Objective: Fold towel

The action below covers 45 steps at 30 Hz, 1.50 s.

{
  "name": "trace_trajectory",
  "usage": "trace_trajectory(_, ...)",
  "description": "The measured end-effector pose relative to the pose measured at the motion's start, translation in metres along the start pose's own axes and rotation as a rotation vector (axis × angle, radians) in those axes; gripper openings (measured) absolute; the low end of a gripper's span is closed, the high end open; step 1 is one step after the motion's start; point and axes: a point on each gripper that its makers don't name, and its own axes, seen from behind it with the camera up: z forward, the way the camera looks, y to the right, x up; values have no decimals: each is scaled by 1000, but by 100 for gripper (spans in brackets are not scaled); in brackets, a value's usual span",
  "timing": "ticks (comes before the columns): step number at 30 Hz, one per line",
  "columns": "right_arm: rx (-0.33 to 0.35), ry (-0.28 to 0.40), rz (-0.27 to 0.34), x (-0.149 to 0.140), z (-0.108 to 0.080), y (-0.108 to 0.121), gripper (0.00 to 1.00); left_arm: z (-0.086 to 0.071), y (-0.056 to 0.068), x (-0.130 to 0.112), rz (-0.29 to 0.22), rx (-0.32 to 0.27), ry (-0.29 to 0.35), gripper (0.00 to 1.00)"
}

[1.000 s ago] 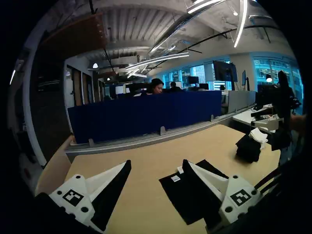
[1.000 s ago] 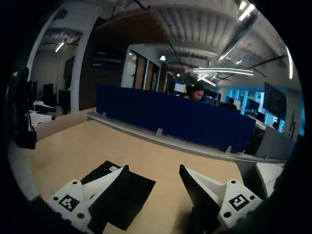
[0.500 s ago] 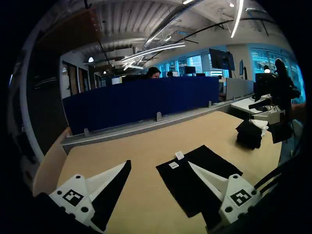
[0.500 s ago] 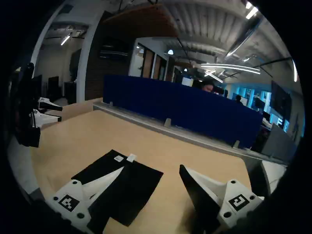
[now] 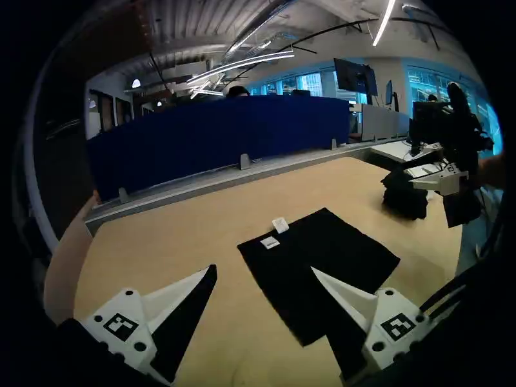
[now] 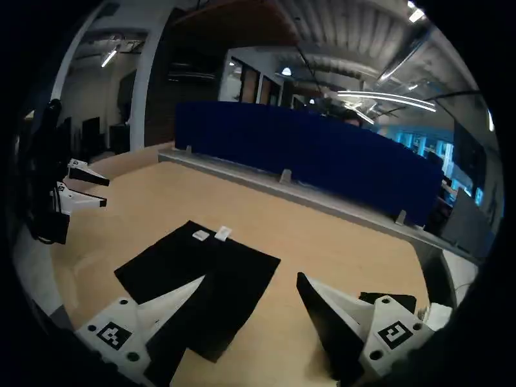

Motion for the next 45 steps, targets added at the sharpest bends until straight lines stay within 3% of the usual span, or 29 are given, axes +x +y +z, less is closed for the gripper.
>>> trace_trajectory(13,42,-123,-21,-75,16,-17,100,18,31,-65,14,-58,-111,97)
trace_trajectory(27,93,-223,-15,-129,27,-36,100,24,58,-122,9,-132,-246,98)
trace_trajectory(36,128,-292,-26,-160,23,-49,100,27,74,-147,34,-177,-315,98)
trace_trajectory(45,140,-336,-28,-178,20,-52,99,34,81,-160,19,-184,-356,98)
